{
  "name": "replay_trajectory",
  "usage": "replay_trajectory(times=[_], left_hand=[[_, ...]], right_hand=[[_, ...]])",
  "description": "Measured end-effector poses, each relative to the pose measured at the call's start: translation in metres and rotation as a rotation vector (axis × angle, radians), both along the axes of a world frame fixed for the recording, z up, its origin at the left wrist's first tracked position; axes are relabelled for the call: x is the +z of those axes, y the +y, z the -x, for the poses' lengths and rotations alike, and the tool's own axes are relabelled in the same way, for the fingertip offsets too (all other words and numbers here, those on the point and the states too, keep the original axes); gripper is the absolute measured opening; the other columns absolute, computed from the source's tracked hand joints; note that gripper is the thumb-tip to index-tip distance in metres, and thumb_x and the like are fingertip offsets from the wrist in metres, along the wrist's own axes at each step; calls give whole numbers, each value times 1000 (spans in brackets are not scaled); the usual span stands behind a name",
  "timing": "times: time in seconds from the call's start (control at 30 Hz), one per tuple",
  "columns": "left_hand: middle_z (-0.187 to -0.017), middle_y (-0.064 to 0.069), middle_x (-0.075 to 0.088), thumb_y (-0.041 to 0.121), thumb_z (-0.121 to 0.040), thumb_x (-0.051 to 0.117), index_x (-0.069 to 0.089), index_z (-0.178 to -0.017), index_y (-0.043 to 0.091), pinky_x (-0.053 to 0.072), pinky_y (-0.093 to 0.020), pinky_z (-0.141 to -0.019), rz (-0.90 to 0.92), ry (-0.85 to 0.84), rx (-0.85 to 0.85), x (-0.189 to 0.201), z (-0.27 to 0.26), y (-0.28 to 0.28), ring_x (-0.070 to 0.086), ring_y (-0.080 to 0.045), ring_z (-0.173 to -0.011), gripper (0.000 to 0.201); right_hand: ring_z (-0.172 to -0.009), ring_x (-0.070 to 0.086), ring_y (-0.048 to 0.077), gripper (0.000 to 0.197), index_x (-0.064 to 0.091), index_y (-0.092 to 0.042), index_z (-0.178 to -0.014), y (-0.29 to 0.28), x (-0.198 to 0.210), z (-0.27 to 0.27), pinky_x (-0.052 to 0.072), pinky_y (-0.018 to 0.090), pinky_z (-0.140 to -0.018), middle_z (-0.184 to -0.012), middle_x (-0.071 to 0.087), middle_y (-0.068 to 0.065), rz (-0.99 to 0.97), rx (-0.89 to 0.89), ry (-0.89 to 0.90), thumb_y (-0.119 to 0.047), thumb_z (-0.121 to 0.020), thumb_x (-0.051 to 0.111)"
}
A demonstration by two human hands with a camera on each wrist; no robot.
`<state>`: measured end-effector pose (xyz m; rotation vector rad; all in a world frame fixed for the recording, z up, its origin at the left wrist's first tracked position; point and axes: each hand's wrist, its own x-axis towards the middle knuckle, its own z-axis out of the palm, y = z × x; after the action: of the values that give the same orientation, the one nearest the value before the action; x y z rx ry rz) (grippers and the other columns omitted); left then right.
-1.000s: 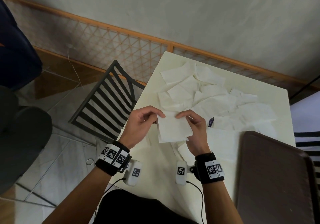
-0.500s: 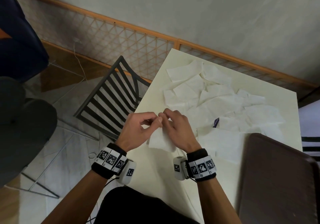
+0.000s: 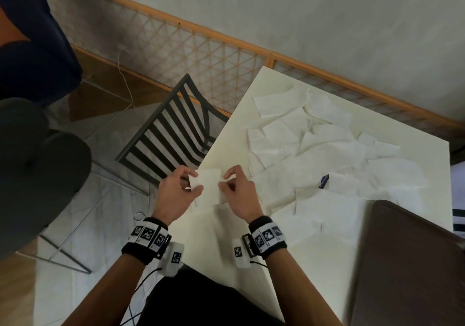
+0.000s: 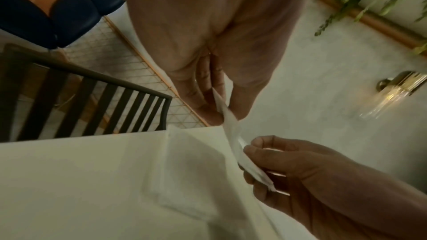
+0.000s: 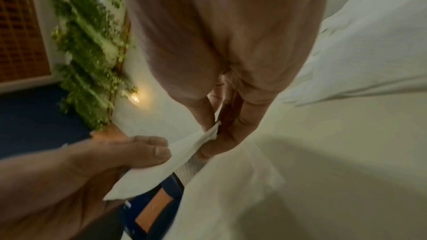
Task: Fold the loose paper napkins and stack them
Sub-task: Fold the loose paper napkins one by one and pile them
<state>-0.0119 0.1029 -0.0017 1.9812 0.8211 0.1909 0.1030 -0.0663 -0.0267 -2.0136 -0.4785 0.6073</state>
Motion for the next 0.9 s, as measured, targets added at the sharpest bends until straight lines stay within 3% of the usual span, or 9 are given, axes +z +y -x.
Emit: replay_trajectory(times=[0.07,0.17,0.27,0.33,0.43,0.57,0.7,0.77,0.9], left_hand=[[-98,2,72,17,-83,91,68,-109,27,63,-35,-82,-47,74,-33,-17,1,4,72,-15,-84,36],[-113,3,63,17,-83,88,64,-117,26,59,-42,-95,-141,219,-122,-37,0,5,69,-22,-97,43],[-135,-3,44,16,-87,83,62,-131,17,46,-33,-102,-176,325,-155,-44,0,-1,53,-25,-117,49],[-136,-5,38,19,-85,84,62,-132,17,43,-39,-110,-272,312,-163,-44,0,-3,41,-27,-124,52],[-135,-3,40,23,-85,84,65,-129,24,40,-43,-110,-369,244,-192,-40,-5,-6,34,-25,-125,48],[-128,7,47,21,-91,81,68,-125,26,38,-36,-105,-290,122,-227,-29,-24,-16,33,-16,-120,37],[-124,12,54,20,-94,78,68,-122,28,37,-28,-105,-200,38,-289,-22,-47,-31,40,-13,-121,31],[-118,13,57,19,-95,77,68,-121,29,41,-26,-100,-173,-6,-316,-18,-57,-39,45,-12,-116,30],[-113,17,61,21,-96,75,67,-118,32,48,-24,-93,-133,-80,-343,-14,-69,-45,55,-8,-108,26]], right_hand=[[-57,64,10,15,53,-20,-108,6,-10,5,51,23,-56,-69,71,4,53,36,-7,-15,-104,66],[-66,66,26,7,54,-19,-105,12,-20,11,58,46,-67,-74,68,4,158,131,-59,-15,-101,58],[-72,63,23,6,54,-18,-103,14,-18,7,56,42,-68,-83,65,0,257,195,-126,-19,-100,58],[-80,64,24,10,54,-19,-105,12,-12,-7,57,40,-72,-93,64,1,305,142,-198,-26,-101,60],[-102,61,28,20,56,-16,-114,3,-7,-47,57,45,-83,-113,62,7,377,21,-404,-28,-101,65],[-120,58,38,42,53,-18,-131,6,-8,-111,58,52,-94,-136,54,15,507,-75,-533,-38,-98,69],[-122,56,39,64,46,-11,-144,18,-14,-141,55,53,-94,-135,56,15,661,-62,-481,-52,-97,61],[-123,56,38,55,49,-8,-140,19,-17,-144,54,52,-94,-130,59,15,681,-67,-462,-40,-97,60],[-103,61,39,18,58,-7,-108,11,-15,-148,49,45,-80,-102,63,13,524,-180,-386,-22,-101,50]])
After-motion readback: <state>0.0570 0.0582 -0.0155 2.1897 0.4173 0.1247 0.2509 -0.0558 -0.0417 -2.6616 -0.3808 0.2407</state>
